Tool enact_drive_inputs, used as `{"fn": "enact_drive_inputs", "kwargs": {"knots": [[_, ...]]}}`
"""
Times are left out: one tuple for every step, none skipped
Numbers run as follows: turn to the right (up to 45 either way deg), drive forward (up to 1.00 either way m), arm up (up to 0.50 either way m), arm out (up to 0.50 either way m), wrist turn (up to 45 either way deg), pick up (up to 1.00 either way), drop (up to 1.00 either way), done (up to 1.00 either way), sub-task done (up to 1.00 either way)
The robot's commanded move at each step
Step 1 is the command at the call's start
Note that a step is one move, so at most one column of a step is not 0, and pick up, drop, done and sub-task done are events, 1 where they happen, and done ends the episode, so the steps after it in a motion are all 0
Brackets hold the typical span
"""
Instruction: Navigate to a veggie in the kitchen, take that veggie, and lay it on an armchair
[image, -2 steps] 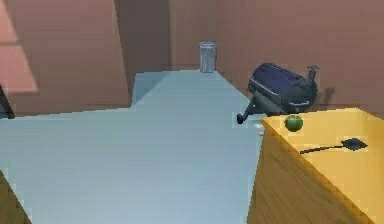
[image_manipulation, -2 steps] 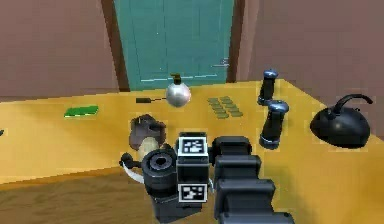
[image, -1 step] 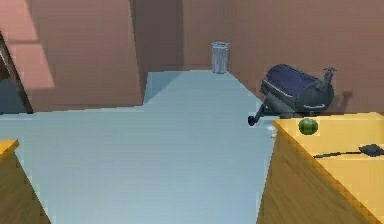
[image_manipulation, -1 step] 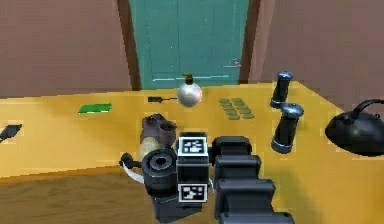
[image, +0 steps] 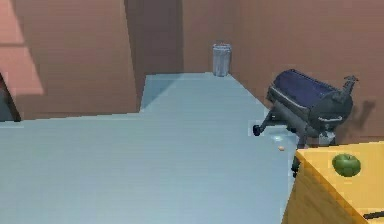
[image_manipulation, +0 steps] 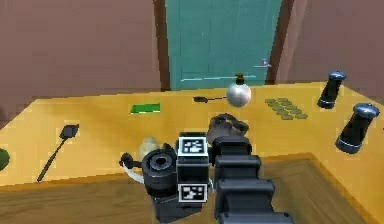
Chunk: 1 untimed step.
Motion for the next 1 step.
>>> {"fn": "enact_drive_inputs", "kwargs": {"knots": [[-30.0,0.00,0.00,0.00,0.0,0.00,0.00,0.00,0.00]]}}
